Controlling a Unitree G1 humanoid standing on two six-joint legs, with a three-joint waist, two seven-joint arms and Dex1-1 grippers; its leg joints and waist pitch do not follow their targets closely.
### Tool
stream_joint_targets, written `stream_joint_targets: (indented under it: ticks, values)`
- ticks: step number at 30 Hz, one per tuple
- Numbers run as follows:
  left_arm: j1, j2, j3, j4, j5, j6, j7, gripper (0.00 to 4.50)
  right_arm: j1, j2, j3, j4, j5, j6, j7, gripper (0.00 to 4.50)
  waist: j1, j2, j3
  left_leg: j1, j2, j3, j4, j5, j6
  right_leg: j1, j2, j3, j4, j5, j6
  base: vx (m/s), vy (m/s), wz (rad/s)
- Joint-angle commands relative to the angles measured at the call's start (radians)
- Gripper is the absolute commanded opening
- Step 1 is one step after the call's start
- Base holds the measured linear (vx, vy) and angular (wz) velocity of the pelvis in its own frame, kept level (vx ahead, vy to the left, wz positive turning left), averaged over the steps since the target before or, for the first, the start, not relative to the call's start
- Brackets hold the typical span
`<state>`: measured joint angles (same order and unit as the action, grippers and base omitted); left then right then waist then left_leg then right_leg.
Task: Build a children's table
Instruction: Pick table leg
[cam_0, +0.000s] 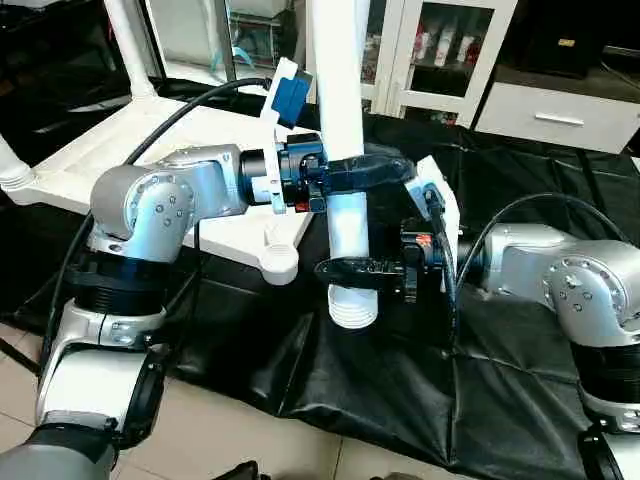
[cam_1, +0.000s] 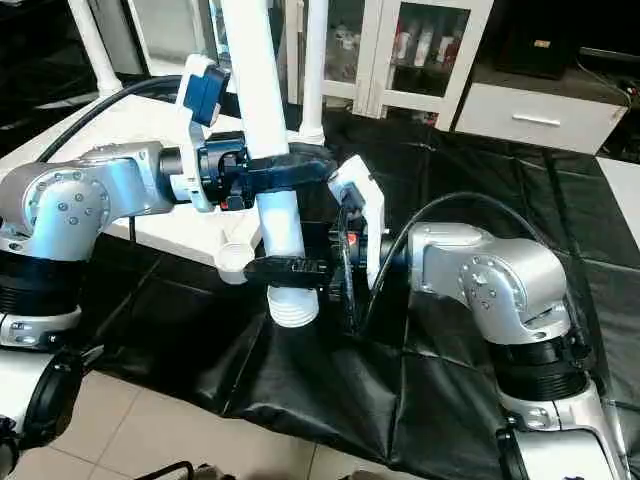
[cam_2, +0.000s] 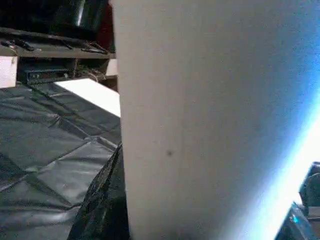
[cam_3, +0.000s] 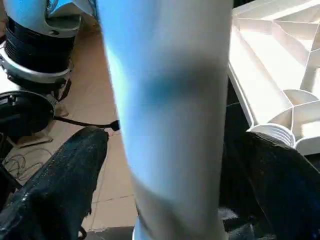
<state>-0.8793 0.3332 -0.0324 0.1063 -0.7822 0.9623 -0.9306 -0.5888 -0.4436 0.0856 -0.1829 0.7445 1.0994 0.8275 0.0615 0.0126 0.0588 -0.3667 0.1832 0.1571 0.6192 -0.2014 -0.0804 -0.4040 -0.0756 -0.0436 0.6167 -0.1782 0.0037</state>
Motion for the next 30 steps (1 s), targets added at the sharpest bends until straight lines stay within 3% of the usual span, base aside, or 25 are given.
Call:
stream_joint_targets:
  ticks: [1,2,6,8,10,14,26,27,30]
  values:
    - [-0.020,0.000,0.016,-0.021,-0.007,0.004,-0.003,1.74,-0.014,0.002,0.003,0.002,-0.006,-0.010,0.003,4.08,0.003,0.000,-0.073,0.004,0.024,0.003,-0.074,-0.100,-0.011,0.065,-0.046,0.035,-0.055,-0.111,-0.255,0.000,0.000,0.00]
    - [-0.020,0.000,0.016,-0.021,-0.007,0.004,-0.003,1.74,-0.014,0.002,0.003,0.002,-0.006,-0.010,0.003,3.78,0.003,-0.001,-0.074,0.004,0.023,0.003,-0.073,-0.101,-0.011,0.065,-0.046,0.035,-0.056,-0.112,-0.254,0.000,0.000,0.00]
    - [-0.024,0.000,0.015,-0.017,-0.004,0.002,-0.005,1.74,-0.012,-0.001,0.007,0.002,-0.005,-0.015,0.003,3.59,0.003,0.001,-0.074,0.005,0.023,0.003,-0.073,-0.100,-0.012,0.065,-0.046,0.035,-0.056,-0.104,-0.256,0.000,0.000,0.00]
    - [-0.025,0.000,0.015,-0.017,-0.005,0.002,-0.004,1.74,-0.011,-0.002,0.008,0.001,-0.006,-0.017,0.003,3.26,0.003,0.005,-0.074,0.005,0.023,0.002,-0.072,-0.098,-0.011,0.065,-0.046,0.035,-0.055,-0.096,-0.258,0.000,0.000,0.00]
    - [-0.024,0.000,0.013,-0.018,-0.005,0.002,-0.005,1.74,-0.011,-0.001,0.007,0.001,-0.005,-0.016,0.001,3.21,0.003,0.003,-0.075,0.005,0.023,0.003,-0.073,-0.103,-0.012,0.065,-0.045,0.035,-0.055,-0.099,-0.258,0.000,0.000,0.00]
    - [-0.024,0.000,0.012,-0.018,-0.004,0.002,-0.004,1.74,-0.008,-0.002,0.004,-0.001,-0.005,-0.017,0.001,2.69,0.003,0.003,-0.074,0.005,0.023,0.002,-0.073,-0.108,-0.013,0.065,-0.045,0.035,-0.057,-0.109,-0.257,0.000,0.000,0.00]
    - [-0.029,-0.007,0.019,-0.004,0.012,-0.006,0.030,1.74,-0.006,0.002,0.001,0.005,-0.010,-0.031,-0.007,1.97,0.003,0.002,-0.074,0.005,0.023,0.002,-0.073,-0.107,-0.011,0.065,-0.045,0.035,-0.055,-0.100,-0.261,0.000,0.000,0.00]
    - [-0.032,-0.011,0.024,0.002,0.011,-0.001,0.039,2.30,-0.006,0.002,0.001,0.007,-0.011,-0.031,-0.008,1.95,0.003,0.002,-0.075,0.005,0.023,0.003,-0.072,-0.106,-0.011,0.066,-0.045,0.035,-0.055,-0.098,-0.261,0.000,0.000,0.00]
    - [-0.053,-0.033,0.072,0.043,-0.027,0.029,0.071,2.46,-0.006,0.004,0.000,0.009,-0.014,-0.034,-0.011,1.92,0.004,0.002,-0.075,0.006,0.022,0.003,-0.071,-0.106,-0.011,0.065,-0.045,0.035,-0.057,-0.100,-0.263,0.000,0.000,0.00]
